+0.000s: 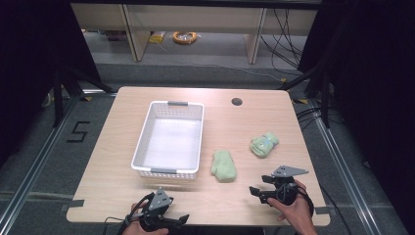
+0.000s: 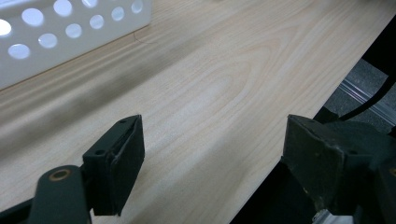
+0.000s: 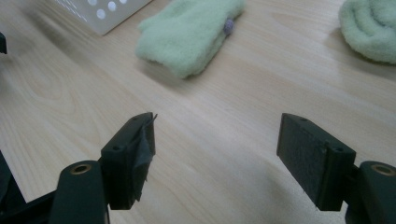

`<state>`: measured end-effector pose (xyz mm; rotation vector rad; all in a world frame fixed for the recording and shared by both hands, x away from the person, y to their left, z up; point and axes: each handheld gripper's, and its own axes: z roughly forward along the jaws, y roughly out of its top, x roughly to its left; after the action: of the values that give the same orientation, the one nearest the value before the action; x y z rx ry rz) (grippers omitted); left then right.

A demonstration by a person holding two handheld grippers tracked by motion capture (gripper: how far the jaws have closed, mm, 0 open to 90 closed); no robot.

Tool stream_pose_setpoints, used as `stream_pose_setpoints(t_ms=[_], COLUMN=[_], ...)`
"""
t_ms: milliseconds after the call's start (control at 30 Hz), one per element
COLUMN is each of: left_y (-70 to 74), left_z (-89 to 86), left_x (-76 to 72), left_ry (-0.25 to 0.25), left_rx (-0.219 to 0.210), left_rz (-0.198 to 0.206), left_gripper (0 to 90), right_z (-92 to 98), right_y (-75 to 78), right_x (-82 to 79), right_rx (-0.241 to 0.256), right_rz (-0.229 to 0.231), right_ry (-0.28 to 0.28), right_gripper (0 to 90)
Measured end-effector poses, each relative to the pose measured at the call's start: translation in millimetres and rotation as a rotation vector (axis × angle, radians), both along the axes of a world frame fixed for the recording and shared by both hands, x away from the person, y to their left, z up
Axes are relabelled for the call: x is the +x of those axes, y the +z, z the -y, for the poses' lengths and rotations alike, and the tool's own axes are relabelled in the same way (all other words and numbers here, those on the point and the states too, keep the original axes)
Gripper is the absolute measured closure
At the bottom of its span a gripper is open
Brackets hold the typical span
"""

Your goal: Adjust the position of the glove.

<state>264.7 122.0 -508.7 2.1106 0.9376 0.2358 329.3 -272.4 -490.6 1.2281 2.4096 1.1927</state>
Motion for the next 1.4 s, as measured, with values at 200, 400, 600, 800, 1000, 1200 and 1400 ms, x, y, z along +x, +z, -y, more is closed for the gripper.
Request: stream_pose_setpoints(t_ms=[200, 400, 600, 800, 1000, 1200, 1400], left_y=[1.5, 4.2, 8.5, 13.2, 21.0, 21.1, 18.7], left_z=[3.5, 18.8, 34.1, 56.5, 77.5, 102.9, 116.2], left_x=[-1.2, -3.4, -0.4, 10.7, 26.9, 49.3, 63.0], left_ry=[-0.011, 0.003, -0.052, -0.064, -0.089, -0.065, -0.082], left_rx=[-0.024, -0.099, -0.055, -0.031, 0.007, 0.028, 0.090], left_rz=[-0.021, -0.018, -0.021, 0.028, 0.060, 0.081, 0.133], left_gripper=[20.5, 22.6, 24.9, 29.7, 34.0, 39.9, 41.8], right_z=[-3.9, -6.7, -12.2, -24.4, -44.9, -67.3, -80.6], right_y=[3.1, 16.0, 25.4, 34.6, 39.1, 33.9, 26.5], right_x=[2.1, 20.2, 34.5, 51.3, 75.8, 101.8, 118.7], right_rx=[0.020, -0.004, -0.006, -0.007, -0.016, -0.059, -0.065], right_rz=[-0.023, 0.039, 0.055, 0.054, 0.054, 0.030, 0.010], right_ry=[-0.001, 0.064, 0.084, 0.100, 0.146, 0.180, 0.174], right_gripper=[31.6, 36.1, 40.1, 45.2, 48.6, 50.4, 51.6])
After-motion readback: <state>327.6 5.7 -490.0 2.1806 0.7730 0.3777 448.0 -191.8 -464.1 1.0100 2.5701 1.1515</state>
